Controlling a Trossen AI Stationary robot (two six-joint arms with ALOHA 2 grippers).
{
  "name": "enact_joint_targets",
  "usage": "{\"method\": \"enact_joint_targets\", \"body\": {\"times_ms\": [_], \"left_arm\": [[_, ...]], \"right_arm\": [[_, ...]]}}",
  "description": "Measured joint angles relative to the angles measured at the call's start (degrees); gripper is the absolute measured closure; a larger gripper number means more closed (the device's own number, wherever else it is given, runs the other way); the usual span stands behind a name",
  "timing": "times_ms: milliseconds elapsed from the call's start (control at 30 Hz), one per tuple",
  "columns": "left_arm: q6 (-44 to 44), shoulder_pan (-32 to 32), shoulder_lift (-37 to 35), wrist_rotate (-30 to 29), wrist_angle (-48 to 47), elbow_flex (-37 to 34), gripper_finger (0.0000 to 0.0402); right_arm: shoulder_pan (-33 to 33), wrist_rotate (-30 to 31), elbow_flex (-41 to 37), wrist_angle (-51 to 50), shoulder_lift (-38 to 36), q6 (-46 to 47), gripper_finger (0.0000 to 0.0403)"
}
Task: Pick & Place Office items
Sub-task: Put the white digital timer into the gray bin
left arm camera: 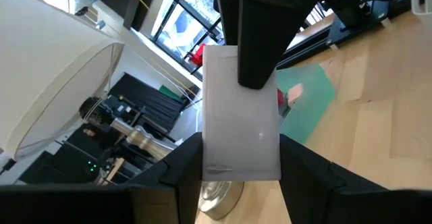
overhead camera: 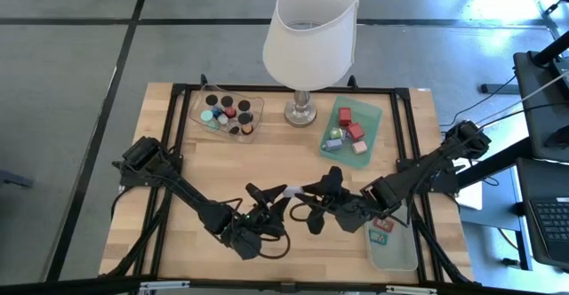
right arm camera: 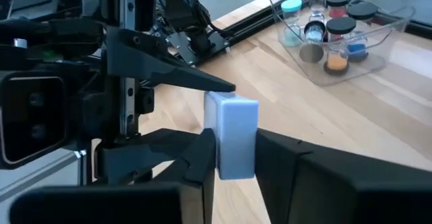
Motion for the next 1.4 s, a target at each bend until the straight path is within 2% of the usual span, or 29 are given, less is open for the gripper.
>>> {"method": "enact_joint_targets", "body": {"times_ms": [167, 300, 400, 600, 767, 900, 1133, 1233, 1400], "left_arm": [[0.0, 0.0, 0.0, -0.2, 0.7, 0.0, 0.0230], [-3.2, -0.3, 0.0, 1.8, 1.9, 0.0, 0.0210], [-4.6, -1.0, 0.0, 1.9, 4.8, 0.0, 0.0195], [-1.9, -2.2, 0.0, 0.1, 11.8, 0.0, 0.0163], [-0.6, -4.0, 0.0, -8.9, 14.5, 0.0, 0.0152], [-1.2, -5.5, -0.1, -8.6, 15.3, 0.0, 0.0151], [-2.6, -7.0, -0.1, -9.1, 15.3, 0.0, 0.0151], [-2.7, -7.3, -0.1, -9.1, 15.3, 0.0, 0.0151], [-2.8, -7.3, -0.1, -9.1, 15.2, 0.0, 0.0151]], "right_arm": [[0.0, 0.1, 0.0, 1.1, 0.0, -1.6, 0.0327], [-0.1, 0.0, 0.0, 0.4, 0.3, -2.8, 0.0334], [-0.1, -0.6, -0.1, 0.5, 0.2, -3.0, 0.0337], [-0.1, -3.8, -0.1, -2.9, 0.1, -2.8, 0.0337], [0.1, -11.9, -0.1, -14.4, -1.1, 5.9, 0.0337], [2.1, -19.1, -0.1, -26.0, -2.5, 14.5, 0.0328], [10.3, -26.0, -0.1, -43.2, -3.6, 32.9, 0.0329], [14.6, -28.4, -0.1, -47.1, -3.6, 39.1, 0.0331], [20.2, -28.4, -0.1, -50.3, -3.6, 45.1, 0.0324]]}}
